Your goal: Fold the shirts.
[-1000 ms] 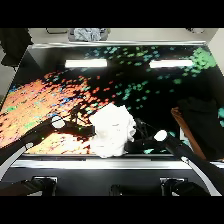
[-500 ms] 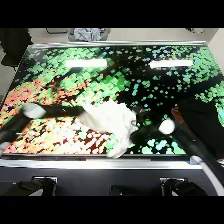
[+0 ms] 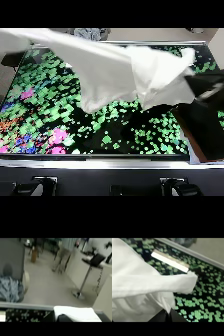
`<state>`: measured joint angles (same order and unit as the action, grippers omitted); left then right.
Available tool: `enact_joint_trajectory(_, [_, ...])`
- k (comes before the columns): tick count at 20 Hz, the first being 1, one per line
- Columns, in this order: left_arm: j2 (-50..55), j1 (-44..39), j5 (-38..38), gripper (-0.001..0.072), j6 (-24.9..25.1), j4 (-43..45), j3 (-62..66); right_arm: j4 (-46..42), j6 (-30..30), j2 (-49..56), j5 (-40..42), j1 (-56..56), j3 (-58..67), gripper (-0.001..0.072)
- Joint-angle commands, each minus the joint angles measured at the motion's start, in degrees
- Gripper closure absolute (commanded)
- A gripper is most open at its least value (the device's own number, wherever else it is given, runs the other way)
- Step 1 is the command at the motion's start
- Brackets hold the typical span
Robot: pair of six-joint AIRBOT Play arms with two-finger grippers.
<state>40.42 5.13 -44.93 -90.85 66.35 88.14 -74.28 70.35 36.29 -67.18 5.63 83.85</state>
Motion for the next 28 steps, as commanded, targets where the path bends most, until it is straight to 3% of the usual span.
enact_joint_trajectory(1, [-6.0, 2.0, 7.8, 0.0674, -2.2, 0.5, 3.9, -20.5, 0.6, -3.8, -1.6, -1.1, 6.2, 0.0670])
enact_joint_trajectory(4, [-7.7, 2.0, 8.5, 0.0673, -2.1, 0.8, 3.9, -19.4, 0.6, -3.9, -10.8, -1.1, 7.1, 0.0669])
enact_joint_trajectory(8, [-4.6, 2.0, 3.5, 0.0673, -1.6, 1.2, 3.4, -17.4, 0.6, -0.2, -36.9, -1.1, 4.9, 0.0670])
enact_joint_trajectory(13, [5.1, 1.1, 3.6, 0.0672, 3.3, 1.2, -0.3, -3.7, 2.4, 0.3, -38.3, -1.1, -16.8, 0.0669])
enact_joint_trajectory(17, [18.8, -3.6, 3.7, 0.0672, 7.1, 1.2, -5.3, -3.8, 2.2, 4.1, -21.4, -1.1, -38.8, 0.0670])
enact_joint_trajectory(20, [32.1, -7.3, 6.1, 0.0672, 10.6, 1.2, -6.2, -2.1, 3.0, 15.4, -2.0, -1.1, -42.5, 0.0669])
enact_joint_trajectory(23, [41.7, -8.9, 7.3, 0.0670, 10.5, 0.5, -5.9, 2.9, 4.9, 28.0, 15.3, -1.1, -41.0, 0.0667])
enact_joint_trajectory(24, [43.6, -8.9, 6.3, 0.0634, 9.4, -1.1, -5.9, 6.3, 6.3, 30.8, 18.6, -1.1, -40.8, 0.0621])
enact_joint_trajectory(25, [44.5, -8.9, 4.2, 0.0441, 9.2, -3.0, -5.9, 10.9, 6.5, 32.7, 21.3, -1.1, -40.7, 0.0435])
enact_joint_trajectory(26, [44.6, -8.7, 1.7, 0.0158, 9.2, -3.3, -5.9, 14.1, 6.4, 33.2, 22.2, -1.1, -40.1, 0.0201])
enact_joint_trajectory(27, [44.1, -8.2, -1.6, -0.0011, 9.5, -3.0, -5.8, 15.3, 4.6, 32.9, 21.2, -1.2, -38.5, 0.0086])
enact_joint_trajectory(28, [43.5, -6.9, -7.8, -0.0006, 9.2, -2.0, -5.0, 14.9, 2.2, 32.3, 18.4, -1.5, -35.8, 0.0039])
